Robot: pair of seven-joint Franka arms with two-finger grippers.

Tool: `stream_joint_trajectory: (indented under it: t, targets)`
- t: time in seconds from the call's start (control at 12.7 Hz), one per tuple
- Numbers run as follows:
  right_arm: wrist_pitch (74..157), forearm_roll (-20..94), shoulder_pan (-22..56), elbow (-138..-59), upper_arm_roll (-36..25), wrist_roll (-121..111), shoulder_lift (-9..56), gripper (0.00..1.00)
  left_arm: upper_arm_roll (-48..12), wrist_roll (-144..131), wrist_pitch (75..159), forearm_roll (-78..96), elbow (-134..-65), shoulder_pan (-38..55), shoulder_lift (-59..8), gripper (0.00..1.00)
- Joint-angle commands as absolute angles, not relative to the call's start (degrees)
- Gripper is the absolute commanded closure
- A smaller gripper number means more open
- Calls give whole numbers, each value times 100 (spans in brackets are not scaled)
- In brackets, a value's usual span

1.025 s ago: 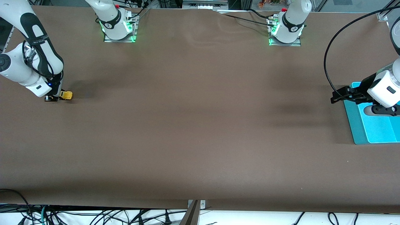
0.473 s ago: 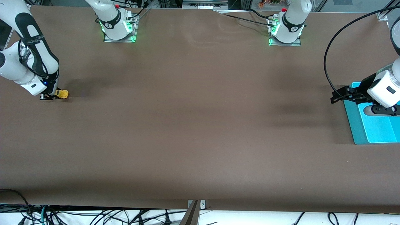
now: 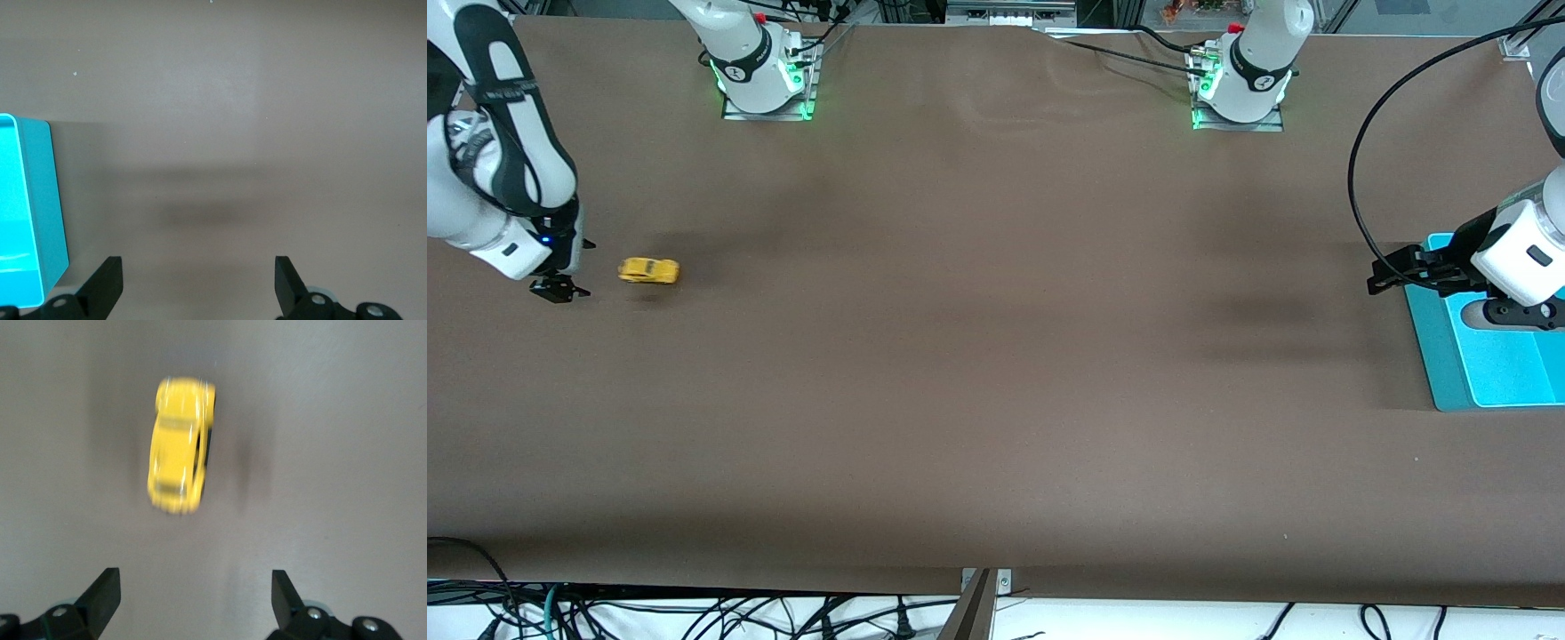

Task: Wind and store yellow beetle car
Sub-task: 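Open the right gripper to release the wound car, then draw the right gripper back while the car rolls across the table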

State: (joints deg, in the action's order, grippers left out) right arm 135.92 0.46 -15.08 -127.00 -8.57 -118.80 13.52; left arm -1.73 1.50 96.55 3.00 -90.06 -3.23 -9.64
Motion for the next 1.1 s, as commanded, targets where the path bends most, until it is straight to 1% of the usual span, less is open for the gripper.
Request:
stream_joint_trajectory:
  t: [0.0, 0.08, 0.24, 0.32, 0.55, 0.79, 0.95, 1.03]
  targets:
    - [13193, -18, -1337, -12542, -844, -11472, 1301, 0, -158, 229, 9545, 448, -8833, -316, -1037, 0]
    - [12966, -18, -1249, -12385, -835, -11148, 1301, 0, -158, 229, 9545, 448, -8833, -316, -1037, 0]
    - [12220, -26, -1029, -11947, -651, -10191, 1301, 0, -158, 229, 9545, 448, -8833, -316, -1037, 0]
    - [12043, -26, -889, -11736, -529, -9691, 1318, 0, -158, 229, 9545, 448, -8833, -316, -1037, 0]
    - [11997, -26, -204, -11453, -457, -7803, 1362, 0, -158, 246, 9536, 448, -8833, -343, -1037, 0]
    - [11367, -18, 507, -10804, -448, -5983, 1450, 0, -158, 272, 9545, 448, -8833, -351, -1037, 0]
    - [10778, -18, 885, -10365, -439, -4778, 1433, 0, -158, 281, 9545, 457, -8833, -378, -1046, 0]
    - [10514, -18, 949, -10084, -439, -4311, 1441, 0, -158, 290, 9536, 448, -8833, -387, -1046, 0]
